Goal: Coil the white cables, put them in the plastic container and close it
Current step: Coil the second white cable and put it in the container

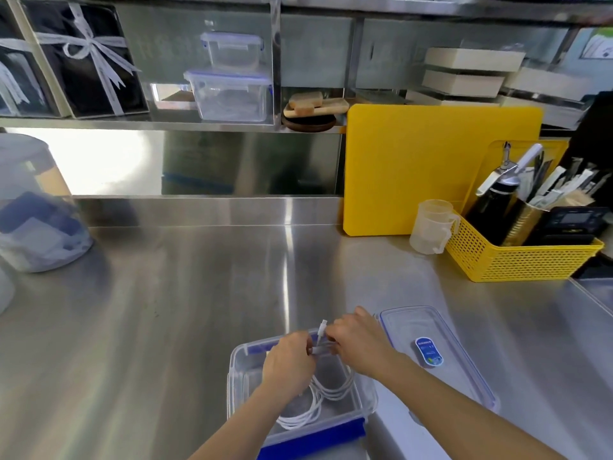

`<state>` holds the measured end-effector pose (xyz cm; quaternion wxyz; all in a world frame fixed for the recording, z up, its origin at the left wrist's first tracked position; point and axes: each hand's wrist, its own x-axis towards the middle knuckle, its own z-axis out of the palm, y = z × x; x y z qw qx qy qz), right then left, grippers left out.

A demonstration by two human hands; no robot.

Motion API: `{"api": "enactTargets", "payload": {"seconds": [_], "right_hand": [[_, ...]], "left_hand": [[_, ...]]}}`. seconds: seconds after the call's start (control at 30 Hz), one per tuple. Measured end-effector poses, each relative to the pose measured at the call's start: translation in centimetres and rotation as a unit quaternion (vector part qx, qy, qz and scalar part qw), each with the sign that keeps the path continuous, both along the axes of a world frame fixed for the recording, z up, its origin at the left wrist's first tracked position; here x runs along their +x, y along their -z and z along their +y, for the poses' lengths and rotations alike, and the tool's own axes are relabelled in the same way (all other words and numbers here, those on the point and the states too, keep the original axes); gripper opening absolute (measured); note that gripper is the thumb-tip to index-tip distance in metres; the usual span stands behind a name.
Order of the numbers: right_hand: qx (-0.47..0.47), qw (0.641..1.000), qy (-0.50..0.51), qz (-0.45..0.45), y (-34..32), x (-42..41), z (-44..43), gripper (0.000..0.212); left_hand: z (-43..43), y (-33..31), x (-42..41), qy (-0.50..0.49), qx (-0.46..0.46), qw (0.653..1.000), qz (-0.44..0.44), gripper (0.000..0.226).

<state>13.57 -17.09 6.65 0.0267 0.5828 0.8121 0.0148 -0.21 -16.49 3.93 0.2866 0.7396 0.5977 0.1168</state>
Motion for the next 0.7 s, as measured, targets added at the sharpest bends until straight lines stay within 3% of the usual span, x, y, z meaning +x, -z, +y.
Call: {"api": "enactTargets", "payload": {"seconds": [0.13, 0.33, 0.5, 0.7], "right_hand": [[-0.002, 0.996, -0.011, -0.083, 1.3, -0.2, 0.3, 0.033], [0.04, 0.987, -0.047, -0.151, 2.8, -0.4, 0.3, 0.025], [0.024, 0.993, -0.051, -0.107, 2.9, -0.1, 0.0, 0.011], [0.04, 0.998, -0.039, -0.015, 2.5, 0.6, 0.1, 0.019]], "left_hand": [[0.0, 1.3, 0.2, -0.005, 0.0, 1.0, 0.007, 0.024], [0.0, 2.5, 0.3, 0.014, 0.019, 0.998, 0.058, 0.031], [0.0, 2.6, 0.5, 0.048, 0.032, 0.993, 0.107, 0.029], [0.5, 1.0, -0.1, 0.062, 0.015, 0.987, 0.147, 0.027]]}}
